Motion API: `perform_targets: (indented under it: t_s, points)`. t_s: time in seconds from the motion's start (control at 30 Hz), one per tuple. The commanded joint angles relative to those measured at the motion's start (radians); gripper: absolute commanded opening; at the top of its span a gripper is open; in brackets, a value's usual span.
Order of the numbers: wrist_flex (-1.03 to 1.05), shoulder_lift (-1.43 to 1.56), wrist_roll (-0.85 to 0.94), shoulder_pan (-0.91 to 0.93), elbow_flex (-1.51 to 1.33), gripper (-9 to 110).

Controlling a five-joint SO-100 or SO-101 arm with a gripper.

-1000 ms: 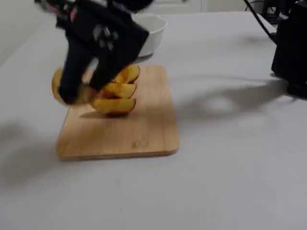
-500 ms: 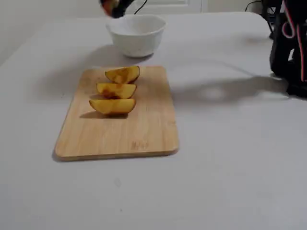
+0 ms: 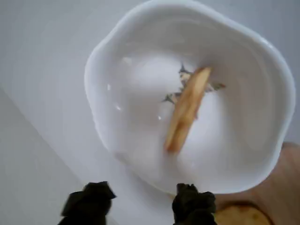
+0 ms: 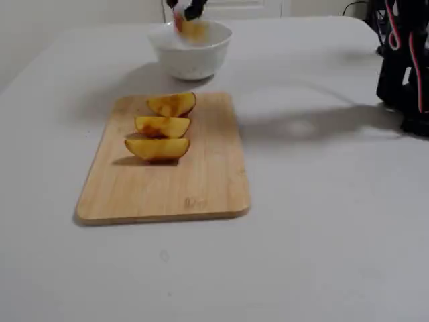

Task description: Pick up the leftmost apple slice from the cutting board and place it into the bowl

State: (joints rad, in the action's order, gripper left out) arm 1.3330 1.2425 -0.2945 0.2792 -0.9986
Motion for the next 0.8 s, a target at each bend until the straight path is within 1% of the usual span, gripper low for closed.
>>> perform_targets:
  t_s: [0.0,0.07,0.1,0.23,0.4,0.6,0.77]
  points:
    - [0.012,0.094,-0.002,0.023,0.081,22]
    - [0.012,0.101,-0.002,0.023,0.081,5]
    - [0.012,0.11,-0.002,0.017,0.081,0]
    - [0.014,0.173,0.048,-0.06,0.083,0]
    - [0.035,0.324,0.106,-0.213,0.083,0]
    - [0.106,0.607,0.118,-0.396,0.072,0]
    - [0.161,0.887,0.135,-0.508,0.072,0]
